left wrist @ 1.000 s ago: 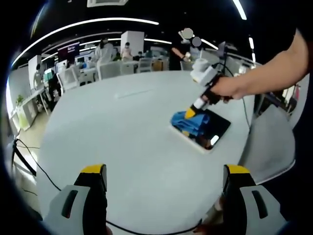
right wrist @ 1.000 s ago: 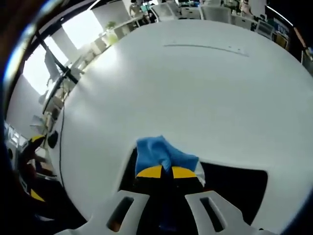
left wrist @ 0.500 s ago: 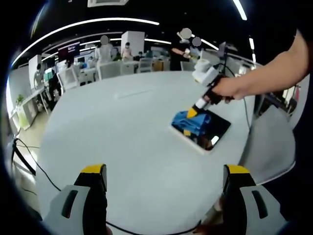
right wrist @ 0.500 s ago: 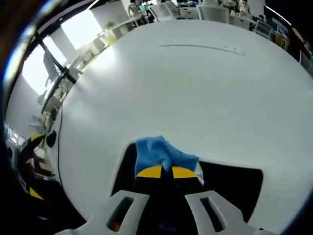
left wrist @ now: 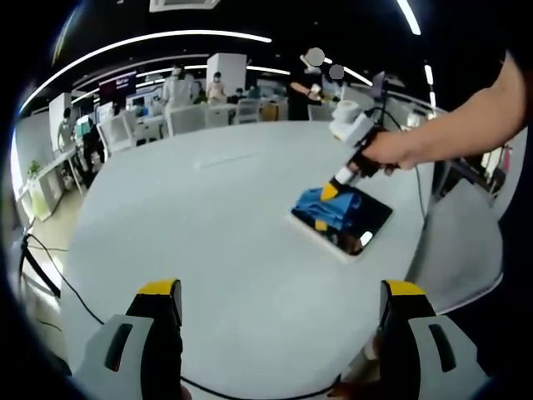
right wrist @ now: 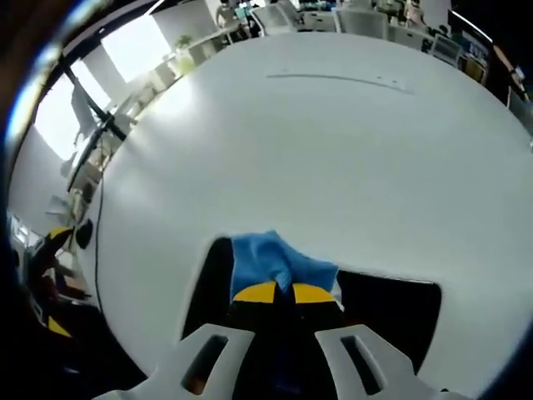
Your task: Wipe the mirror surface with the cleaning cloth until all visible marks leave the cleaned area.
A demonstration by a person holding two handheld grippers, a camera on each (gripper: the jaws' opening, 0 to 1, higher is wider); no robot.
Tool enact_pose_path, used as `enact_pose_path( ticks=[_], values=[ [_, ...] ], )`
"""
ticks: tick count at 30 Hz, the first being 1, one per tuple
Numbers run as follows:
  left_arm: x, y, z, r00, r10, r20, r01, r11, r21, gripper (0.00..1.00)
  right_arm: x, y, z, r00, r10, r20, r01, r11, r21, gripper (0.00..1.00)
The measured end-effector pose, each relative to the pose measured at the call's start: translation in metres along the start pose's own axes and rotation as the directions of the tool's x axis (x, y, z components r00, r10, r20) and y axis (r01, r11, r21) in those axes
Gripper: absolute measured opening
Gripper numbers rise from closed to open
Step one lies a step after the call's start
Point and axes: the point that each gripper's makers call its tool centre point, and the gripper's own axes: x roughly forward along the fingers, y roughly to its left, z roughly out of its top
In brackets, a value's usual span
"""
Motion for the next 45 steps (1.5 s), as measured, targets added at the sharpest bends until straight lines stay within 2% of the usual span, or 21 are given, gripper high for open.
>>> enact_pose_path(
  ticks=[18, 30, 45],
  values=[
    [0.005, -0.005, 0.008, 1.000, -0.005, 0.015, 0.004, 1.000, 0.007, 0.99, -0.011, 0.008, -0.027, 1.000, 0.018, 0.011, -0.018, 1.000, 0.015, 0.00],
    [0.009, -0.014, 0.011, 1.000, -0.012, 0.022, 0.012, 1.000, 0.018, 0.99, -0.020, 0.016, -0.050, 0.999, 0.040, -0.008, -0.041, 0.999, -0.008, 0.00],
    [0.014, -0.025, 0.014, 1.000, -0.017, 0.025, 0.016, 1.000, 0.017, 0.99, -0.027, 0.022, -0.069, 0.998, 0.061, -0.010, -0.061, 0.998, -0.011, 0.00]
  ],
)
